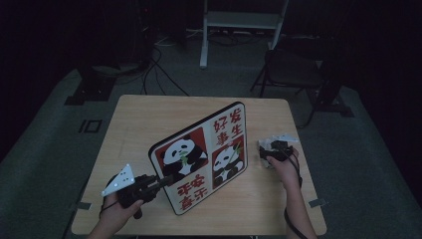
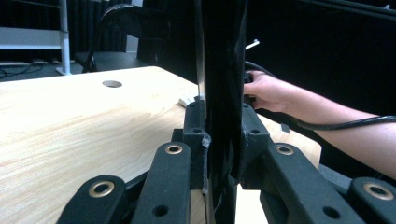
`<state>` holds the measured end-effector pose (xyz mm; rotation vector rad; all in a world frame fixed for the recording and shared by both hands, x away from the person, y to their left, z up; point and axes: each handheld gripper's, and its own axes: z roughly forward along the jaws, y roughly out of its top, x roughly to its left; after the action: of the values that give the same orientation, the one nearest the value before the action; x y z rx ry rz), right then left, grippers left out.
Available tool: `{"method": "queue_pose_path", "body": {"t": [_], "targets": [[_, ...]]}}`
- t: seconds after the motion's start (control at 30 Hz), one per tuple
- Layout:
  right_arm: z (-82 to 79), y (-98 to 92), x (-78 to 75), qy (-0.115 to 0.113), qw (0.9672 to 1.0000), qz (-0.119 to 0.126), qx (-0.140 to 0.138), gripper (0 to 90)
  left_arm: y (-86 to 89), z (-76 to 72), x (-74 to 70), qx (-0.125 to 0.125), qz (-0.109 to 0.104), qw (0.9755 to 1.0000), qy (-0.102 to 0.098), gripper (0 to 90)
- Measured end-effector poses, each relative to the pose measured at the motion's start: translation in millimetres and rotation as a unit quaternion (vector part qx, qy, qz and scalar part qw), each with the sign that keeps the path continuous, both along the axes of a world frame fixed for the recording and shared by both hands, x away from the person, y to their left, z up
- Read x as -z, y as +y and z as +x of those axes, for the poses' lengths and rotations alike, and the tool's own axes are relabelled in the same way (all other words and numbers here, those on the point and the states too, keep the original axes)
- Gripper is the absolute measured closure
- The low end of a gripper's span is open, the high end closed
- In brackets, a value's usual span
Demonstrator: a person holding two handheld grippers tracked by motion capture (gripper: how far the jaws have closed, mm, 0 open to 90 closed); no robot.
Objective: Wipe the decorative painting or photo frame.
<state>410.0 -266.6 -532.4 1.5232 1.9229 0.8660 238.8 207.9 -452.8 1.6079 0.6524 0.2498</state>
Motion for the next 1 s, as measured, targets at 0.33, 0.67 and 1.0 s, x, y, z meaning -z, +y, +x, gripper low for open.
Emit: {"method": "queue_pose_path", "body": {"t": [0.33, 0.67, 1.0], "targets": [[9.4, 2.4, 11.0, 0.018, 0.9992, -0.036, -0.004, 35.1, 0.3, 0.4, 0.8, 0.003, -0.002, 1.0, -0.001, 78.5], [8.1, 4.1, 12.7, 0.019, 0.9998, -0.003, 0.001, 66.1, 0.4, 0.6, 2.1, 0.002, -0.008, 1.0, 0.001, 78.6], [-5.0, 2.4, -13.6, 0.027, 0.9994, 0.019, -0.013, 77.5, 0.3, 0.9, 1.9, 0.002, -0.006, 1.0, 0.002, 78.6]]}}
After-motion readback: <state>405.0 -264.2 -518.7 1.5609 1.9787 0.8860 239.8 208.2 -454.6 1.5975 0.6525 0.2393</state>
